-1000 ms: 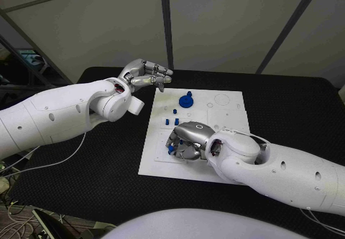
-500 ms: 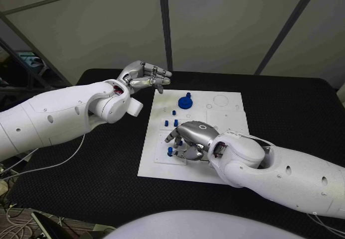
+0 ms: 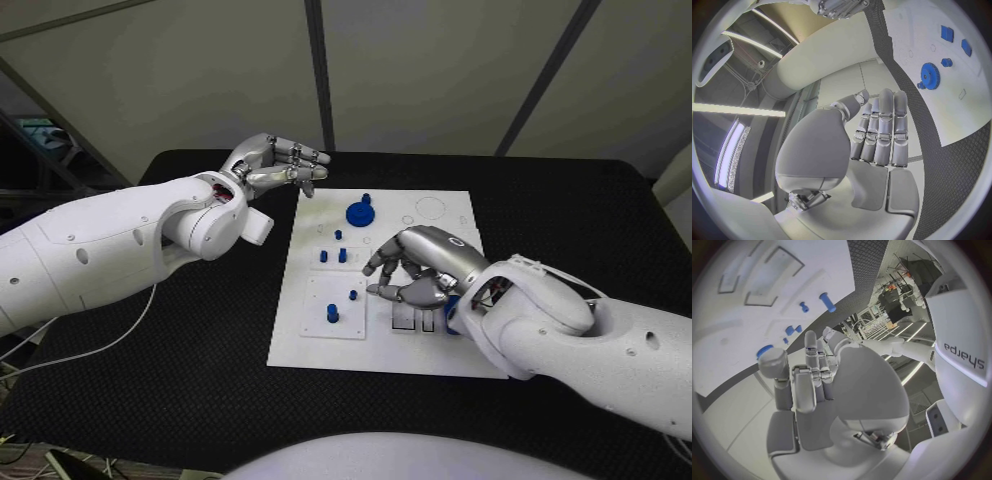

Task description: Assemble the parts on the task board

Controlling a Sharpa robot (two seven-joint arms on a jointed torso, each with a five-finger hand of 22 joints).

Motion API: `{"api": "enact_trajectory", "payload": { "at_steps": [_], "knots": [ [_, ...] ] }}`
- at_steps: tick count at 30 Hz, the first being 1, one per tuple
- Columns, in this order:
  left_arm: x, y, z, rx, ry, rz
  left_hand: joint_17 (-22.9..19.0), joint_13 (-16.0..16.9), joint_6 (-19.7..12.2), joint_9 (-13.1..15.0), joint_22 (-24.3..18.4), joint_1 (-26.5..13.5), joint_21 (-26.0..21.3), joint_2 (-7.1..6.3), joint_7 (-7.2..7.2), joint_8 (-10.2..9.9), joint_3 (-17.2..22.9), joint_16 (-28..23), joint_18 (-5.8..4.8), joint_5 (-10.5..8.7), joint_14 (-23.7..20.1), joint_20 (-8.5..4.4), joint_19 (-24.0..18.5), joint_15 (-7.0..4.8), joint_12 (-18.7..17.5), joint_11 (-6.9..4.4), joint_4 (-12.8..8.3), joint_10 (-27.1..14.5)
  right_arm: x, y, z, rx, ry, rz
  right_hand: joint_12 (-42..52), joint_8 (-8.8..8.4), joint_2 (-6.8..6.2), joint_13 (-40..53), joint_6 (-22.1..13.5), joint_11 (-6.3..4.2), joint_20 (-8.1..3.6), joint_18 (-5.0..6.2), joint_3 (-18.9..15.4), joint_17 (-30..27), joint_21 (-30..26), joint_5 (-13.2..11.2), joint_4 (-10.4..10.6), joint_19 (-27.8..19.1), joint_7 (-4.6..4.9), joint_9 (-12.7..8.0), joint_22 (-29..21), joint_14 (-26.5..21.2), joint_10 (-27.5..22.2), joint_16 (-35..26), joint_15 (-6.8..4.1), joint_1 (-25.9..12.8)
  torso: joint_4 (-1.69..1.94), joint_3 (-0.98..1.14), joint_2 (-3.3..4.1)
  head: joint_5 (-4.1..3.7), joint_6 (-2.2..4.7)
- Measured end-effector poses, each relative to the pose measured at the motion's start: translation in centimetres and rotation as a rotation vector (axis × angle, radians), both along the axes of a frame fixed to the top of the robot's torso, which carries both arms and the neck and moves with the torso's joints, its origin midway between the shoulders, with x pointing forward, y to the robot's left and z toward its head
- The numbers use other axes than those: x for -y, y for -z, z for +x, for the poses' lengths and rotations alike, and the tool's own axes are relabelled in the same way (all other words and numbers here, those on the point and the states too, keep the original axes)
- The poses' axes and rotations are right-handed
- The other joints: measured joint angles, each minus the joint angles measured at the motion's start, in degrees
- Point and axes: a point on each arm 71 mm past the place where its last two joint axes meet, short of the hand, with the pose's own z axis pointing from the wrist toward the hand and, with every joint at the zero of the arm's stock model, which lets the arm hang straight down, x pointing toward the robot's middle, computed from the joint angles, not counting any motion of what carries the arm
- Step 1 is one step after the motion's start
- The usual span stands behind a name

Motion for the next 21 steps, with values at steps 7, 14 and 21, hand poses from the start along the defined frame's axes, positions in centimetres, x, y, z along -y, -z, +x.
{"api": "enact_trajectory", "payload": {
  "at_steps": [7, 14, 21],
  "knots": [
    [0.0, 0.0, -0.3, -0.002, 0.004, 0.001, 0.00, 0.00, 0.00, 0.00, 0.00, -0.01, 0.00, -0.01, 0.00, 0.00, 0.00, 0.00, 0.01, 0.00, 0.00, 0.00, 0.00, 0.00, 0.00, 0.00, 0.00, 0.00, 7.3, -0.1, 0.6, -0.117, 0.196, -0.007, 50.53, 3.25, -0.57, 51.93, 1.63, -2.18, -1.54, -1.41, -10.20, 0.00, 4.64, 7.06, 3.68, 4.43, -2.26, 2.42, 7.36, 0.10, 6.86, 4.99, -2.32, -5.39, -0.38, -0.18, -0.14, -1.91, 0.58],
    [0.2, 0.0, -0.4, -0.004, 0.010, 0.000, 0.01, 0.00, 0.00, 0.00, 0.00, -0.01, 0.00, -0.01, 0.00, 0.00, 0.00, 0.00, 0.00, 0.00, 0.00, 0.00, 0.00, 0.00, 0.00, 0.00, 0.00, 0.00, 10.5, -0.2, 0.0, -0.168, 0.317, -0.048, 68.26, 6.80, 1.50, 66.40, -0.63, -1.97, -1.57, -1.40, -19.02, 0.00, 6.50, 7.99, 7.25, 5.49, -2.11, 5.74, 10.61, 0.01, 7.06, 6.43, -1.98, -5.12, -0.91, -0.26, -0.26, -3.39, 0.79],
    [0.2, 0.1, -0.5, -0.006, 0.011, 0.000, 0.01, 0.00, 0.00, 0.00, 0.00, -0.01, 0.00, -0.01, 0.00, 0.00, 0.00, 0.00, 0.00, 0.00, 0.00, 0.00, 0.00, 0.00, 0.00, 0.00, 0.00, 0.00, 11.6, 0.0, -0.6, -0.182, 0.385, -0.109, 70.14, 8.45, 1.54, 66.41, -1.34, -1.97, -1.47, -1.38, -23.17, -0.01, 7.24, 8.46, 9.79, 6.00, -1.99, 7.26, 12.00, 0.01, 7.06, 6.74, -1.98, -5.07, -1.01, -0.30, -0.28, -4.37, 0.69]
  ]
}}
